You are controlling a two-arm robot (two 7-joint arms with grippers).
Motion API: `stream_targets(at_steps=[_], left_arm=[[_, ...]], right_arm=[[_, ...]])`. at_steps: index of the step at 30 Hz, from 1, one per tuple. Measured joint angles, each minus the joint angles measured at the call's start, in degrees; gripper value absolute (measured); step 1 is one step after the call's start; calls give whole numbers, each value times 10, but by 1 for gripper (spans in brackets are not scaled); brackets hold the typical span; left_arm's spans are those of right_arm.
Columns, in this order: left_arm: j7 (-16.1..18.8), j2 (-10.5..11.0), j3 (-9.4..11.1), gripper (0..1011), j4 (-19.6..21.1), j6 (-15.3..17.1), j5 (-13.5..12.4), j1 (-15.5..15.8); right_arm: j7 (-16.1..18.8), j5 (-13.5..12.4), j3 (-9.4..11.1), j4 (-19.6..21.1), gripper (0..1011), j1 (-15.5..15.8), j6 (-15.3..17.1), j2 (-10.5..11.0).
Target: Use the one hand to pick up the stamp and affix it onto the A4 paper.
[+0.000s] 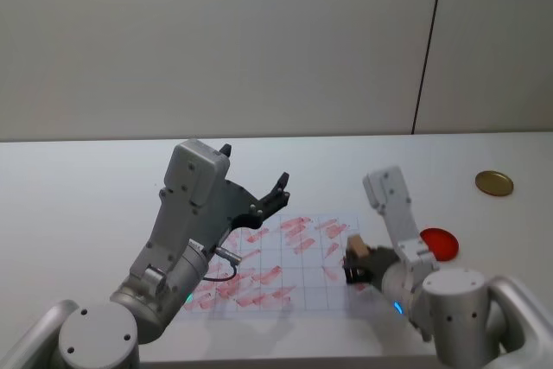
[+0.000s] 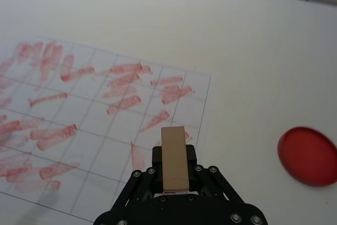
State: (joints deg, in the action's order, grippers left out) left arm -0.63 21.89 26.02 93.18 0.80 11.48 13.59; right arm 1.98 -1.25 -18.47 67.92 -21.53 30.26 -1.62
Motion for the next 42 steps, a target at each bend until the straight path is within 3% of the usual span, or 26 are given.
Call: stream_targets(at_steps=[11, 22, 33, 42], left_arm=[[0, 0, 0, 993, 0, 0, 0, 0], [0, 0, 0, 993, 0, 0, 0, 0], [0, 0, 0, 993, 0, 0, 0, 0], [0, 0, 0, 993, 0, 0, 0, 0]], right_arm=[[-6, 10, 3, 103, 219, 16, 13, 9], [-28, 18, 16, 136, 219, 23, 25, 18], [-48, 27, 37, 109, 221, 15, 32, 30], [-53, 33, 59, 29, 220, -16, 21, 35]])
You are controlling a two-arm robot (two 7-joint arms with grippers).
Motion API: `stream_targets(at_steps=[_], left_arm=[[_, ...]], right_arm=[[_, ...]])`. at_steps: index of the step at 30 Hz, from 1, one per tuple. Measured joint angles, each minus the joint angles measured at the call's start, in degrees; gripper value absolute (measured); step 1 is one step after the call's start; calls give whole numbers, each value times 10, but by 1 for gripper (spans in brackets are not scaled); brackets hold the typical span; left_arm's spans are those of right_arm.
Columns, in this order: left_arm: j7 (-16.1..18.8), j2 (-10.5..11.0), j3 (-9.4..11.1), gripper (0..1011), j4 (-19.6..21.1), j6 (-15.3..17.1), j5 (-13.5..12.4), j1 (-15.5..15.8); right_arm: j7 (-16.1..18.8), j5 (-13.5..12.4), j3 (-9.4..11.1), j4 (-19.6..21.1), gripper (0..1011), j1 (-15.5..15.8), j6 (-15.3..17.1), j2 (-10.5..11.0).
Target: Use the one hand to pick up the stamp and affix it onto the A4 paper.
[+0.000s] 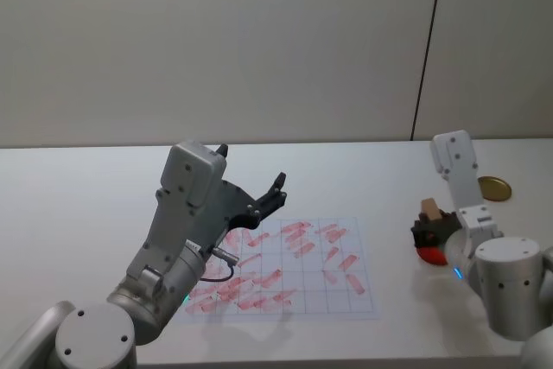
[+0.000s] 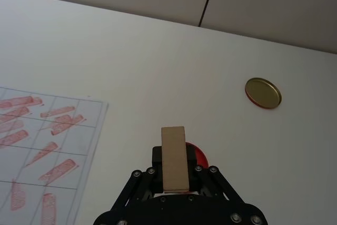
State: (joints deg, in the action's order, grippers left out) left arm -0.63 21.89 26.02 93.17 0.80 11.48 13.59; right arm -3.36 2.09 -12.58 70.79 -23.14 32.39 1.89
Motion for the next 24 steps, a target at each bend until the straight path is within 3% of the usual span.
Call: stream_targets(at_steps=[15, 24], left_arm=[[0, 0, 0, 993, 0, 0, 0, 0], [0, 0, 0, 993, 0, 0, 0, 0]], right_arm=[[5, 3, 18, -134, 220, -61, -36, -4], [10, 5, 23, -185, 220, -86, -47, -8]])
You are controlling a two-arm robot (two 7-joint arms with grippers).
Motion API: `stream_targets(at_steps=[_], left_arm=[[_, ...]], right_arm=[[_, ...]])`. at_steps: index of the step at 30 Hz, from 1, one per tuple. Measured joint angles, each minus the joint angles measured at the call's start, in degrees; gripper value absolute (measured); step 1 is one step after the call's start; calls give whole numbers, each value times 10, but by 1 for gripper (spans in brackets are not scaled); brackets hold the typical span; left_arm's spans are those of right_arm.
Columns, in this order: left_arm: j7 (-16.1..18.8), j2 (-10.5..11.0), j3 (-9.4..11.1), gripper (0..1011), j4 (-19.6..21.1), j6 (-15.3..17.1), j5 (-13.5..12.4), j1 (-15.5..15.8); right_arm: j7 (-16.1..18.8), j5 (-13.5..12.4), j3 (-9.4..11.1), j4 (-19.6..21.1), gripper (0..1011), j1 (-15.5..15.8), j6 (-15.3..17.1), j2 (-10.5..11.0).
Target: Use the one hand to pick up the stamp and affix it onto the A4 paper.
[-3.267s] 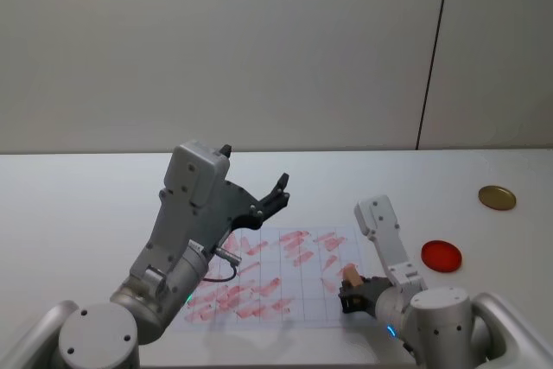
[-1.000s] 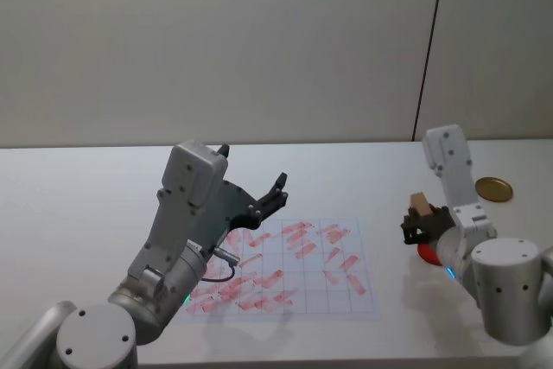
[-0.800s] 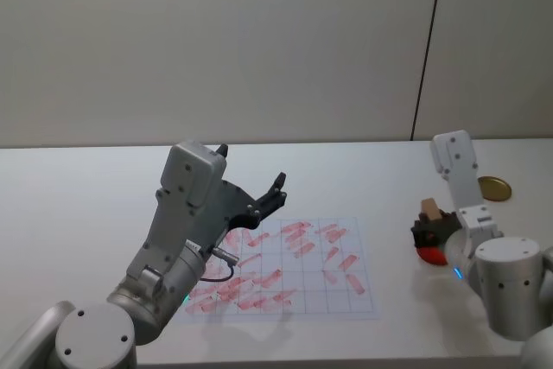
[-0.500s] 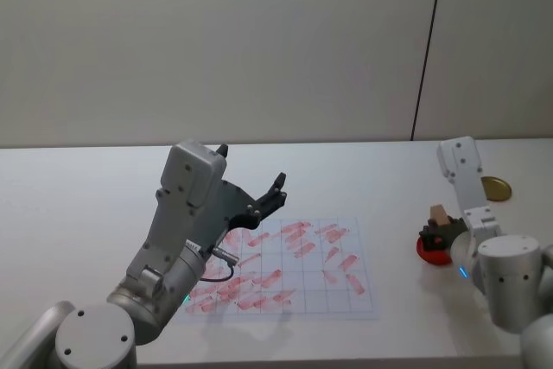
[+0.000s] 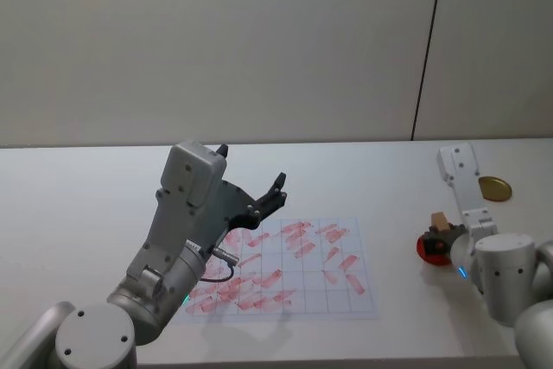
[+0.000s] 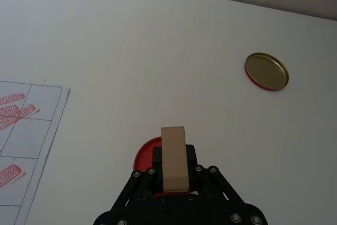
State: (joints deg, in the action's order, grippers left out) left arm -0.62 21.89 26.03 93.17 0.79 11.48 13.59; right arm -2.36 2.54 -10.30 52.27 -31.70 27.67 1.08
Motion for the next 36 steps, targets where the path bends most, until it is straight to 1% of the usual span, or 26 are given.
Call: stream_targets(at_steps=[6, 8, 9, 14, 17, 18, 20, 23, 27, 28, 29, 32, 33, 36], left_arm=[[0, 0, 0, 993, 0, 0, 0, 0], [0, 0, 0, 993, 0, 0, 0, 0], [0, 0, 0, 993, 0, 0, 0, 0], [0, 0, 0, 993, 0, 0, 0, 0], [0, 0, 0, 993, 0, 0, 0, 0], [0, 0, 0, 993, 0, 0, 0, 0], [0, 0, 0, 993, 0, 0, 0, 0], [0, 0, 0, 993, 0, 0, 0, 0], [0, 0, 0, 993, 0, 0, 0, 0], [0, 0, 0, 993, 0, 0, 0, 0], [0, 0, 0, 993, 0, 0, 0, 0], [0, 0, 0, 993, 0, 0, 0, 0], [0, 0, 0, 993, 0, 0, 0, 0], [0, 0, 0, 993, 0, 0, 0, 0]], right_arm=[[4, 1, 2, -26, 220, -11, -5, -2], [5, 1, 3, -33, 268, -15, -7, -3], [5, 1, 3, -35, 268, -16, -7, -3], [6, 1, 5, -47, 461, -21, -13, -3], [6, 1, 5, -49, 521, -21, -16, -4], [6, 1, 6, -49, 580, -21, -18, -4], [6, 2, 6, -47, 636, -21, -20, -3], [6, 2, 7, -35, 745, -16, -24, -3], [6, 2, 8, -10, 854, -6, -29, -1], [6, 2, 8, 1, 854, -1, -31, 0], [7, 2, 8, 8, 902, 2, -32, 1], [8, 1, 9, 38, 981, 16, -36, 4], [8, 1, 9, 46, 991, 20, -37, 5], [10, 0, 10, 87, 1001, 38, -45, 9]])
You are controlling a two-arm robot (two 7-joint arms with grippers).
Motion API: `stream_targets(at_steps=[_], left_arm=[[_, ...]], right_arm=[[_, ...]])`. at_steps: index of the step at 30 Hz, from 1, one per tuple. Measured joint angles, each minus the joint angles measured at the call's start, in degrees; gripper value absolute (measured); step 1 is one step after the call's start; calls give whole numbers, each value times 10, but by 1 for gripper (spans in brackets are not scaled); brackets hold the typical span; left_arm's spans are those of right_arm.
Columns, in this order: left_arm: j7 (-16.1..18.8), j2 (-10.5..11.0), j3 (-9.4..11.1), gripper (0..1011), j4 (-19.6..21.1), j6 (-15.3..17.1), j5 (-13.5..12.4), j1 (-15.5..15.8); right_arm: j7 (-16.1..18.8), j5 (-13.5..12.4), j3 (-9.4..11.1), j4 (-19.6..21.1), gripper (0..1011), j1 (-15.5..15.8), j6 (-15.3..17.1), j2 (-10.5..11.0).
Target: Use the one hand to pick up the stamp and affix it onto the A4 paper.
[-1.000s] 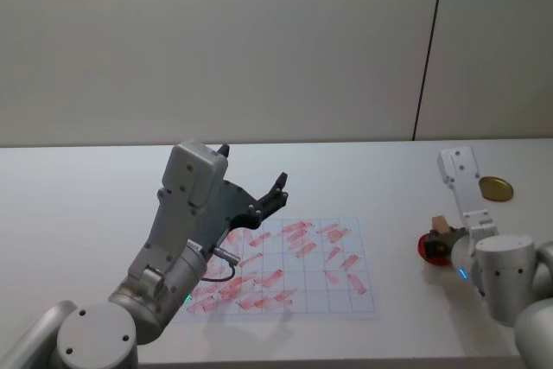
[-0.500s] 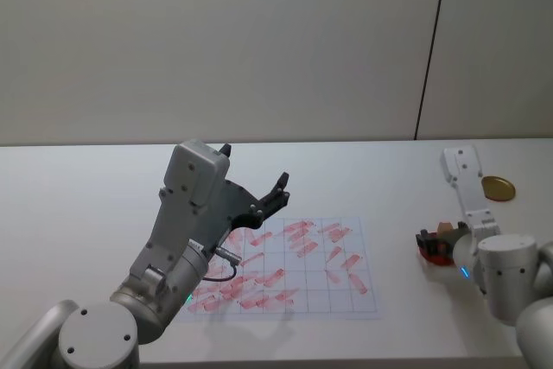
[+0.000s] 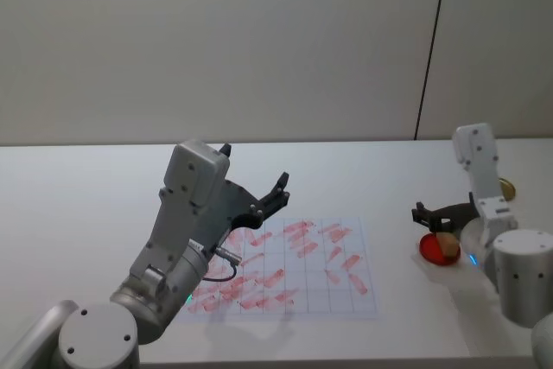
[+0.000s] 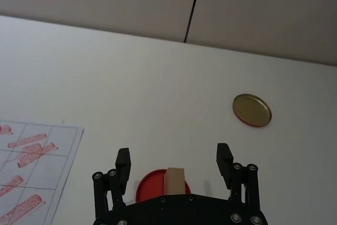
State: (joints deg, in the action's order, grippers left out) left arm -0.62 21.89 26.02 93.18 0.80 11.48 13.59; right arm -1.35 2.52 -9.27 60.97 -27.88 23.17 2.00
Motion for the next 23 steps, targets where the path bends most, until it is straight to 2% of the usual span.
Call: stream_targets(at_steps=[2, 7, 15, 23], left_arm=[[0, 0, 0, 993, 0, 0, 0, 0], [0, 0, 0, 993, 0, 0, 0, 0], [0, 0, 0, 993, 0, 0, 0, 0], [0, 0, 0, 993, 0, 0, 0, 0]], right_arm=[[0, 0, 1, 8, 1001, 5, -2, 1], [4, -1, 4, 75, 1001, 40, -24, 12], [11, 0, 10, 146, 1001, 82, -52, 27], [16, 0, 14, 188, 1001, 108, -69, 36]])
